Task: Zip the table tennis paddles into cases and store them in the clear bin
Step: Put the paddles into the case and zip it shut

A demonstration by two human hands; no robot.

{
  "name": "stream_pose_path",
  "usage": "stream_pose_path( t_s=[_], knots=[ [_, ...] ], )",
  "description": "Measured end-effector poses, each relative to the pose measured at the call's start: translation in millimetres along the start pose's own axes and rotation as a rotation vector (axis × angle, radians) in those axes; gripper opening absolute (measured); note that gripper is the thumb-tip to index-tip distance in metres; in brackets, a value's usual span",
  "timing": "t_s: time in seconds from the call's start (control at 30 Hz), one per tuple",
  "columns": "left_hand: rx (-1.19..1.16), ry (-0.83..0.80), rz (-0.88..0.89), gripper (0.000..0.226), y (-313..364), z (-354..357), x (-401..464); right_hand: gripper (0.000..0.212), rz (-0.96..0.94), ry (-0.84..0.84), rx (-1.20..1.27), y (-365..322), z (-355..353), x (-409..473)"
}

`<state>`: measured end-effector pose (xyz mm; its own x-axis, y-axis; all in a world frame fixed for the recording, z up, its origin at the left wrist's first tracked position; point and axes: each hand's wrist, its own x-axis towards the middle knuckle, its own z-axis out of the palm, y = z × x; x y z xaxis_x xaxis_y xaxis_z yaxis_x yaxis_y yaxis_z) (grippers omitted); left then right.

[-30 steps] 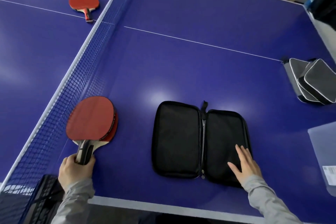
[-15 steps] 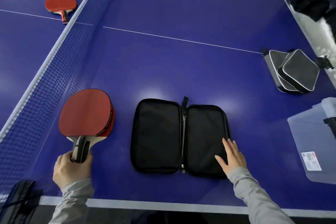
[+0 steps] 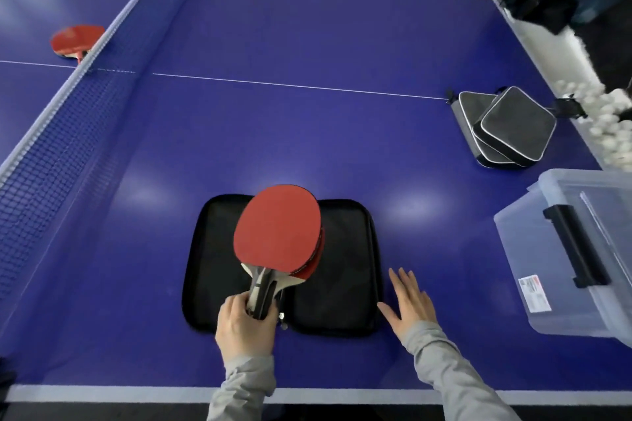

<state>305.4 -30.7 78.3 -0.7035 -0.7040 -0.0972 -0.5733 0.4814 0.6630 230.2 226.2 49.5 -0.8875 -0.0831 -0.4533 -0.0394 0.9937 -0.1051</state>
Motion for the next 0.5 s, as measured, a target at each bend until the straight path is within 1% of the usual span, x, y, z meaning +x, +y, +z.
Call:
stream_pose_path(
  t_s=[0.1,0.23,0.37,0.5],
  knots=[
    [0.009,-0.069,0.074,0.032,14,27,-27,0.071,-0.028,-0.021,0.015,5,10,-4],
    [0.024,-0.117,0.082,0.032,26,55,-46,0.069,-0.055,-0.036,0.037,10,17,-5],
    [0.017,-0.116,0.011,0.029,37,74,-53,0.069,-0.079,-0.038,0.046,14,21,-4],
    [0.016,-0.074,-0.106,0.028,47,86,-51,0.068,-0.082,-0.033,0.050,15,25,-3]
  ],
)
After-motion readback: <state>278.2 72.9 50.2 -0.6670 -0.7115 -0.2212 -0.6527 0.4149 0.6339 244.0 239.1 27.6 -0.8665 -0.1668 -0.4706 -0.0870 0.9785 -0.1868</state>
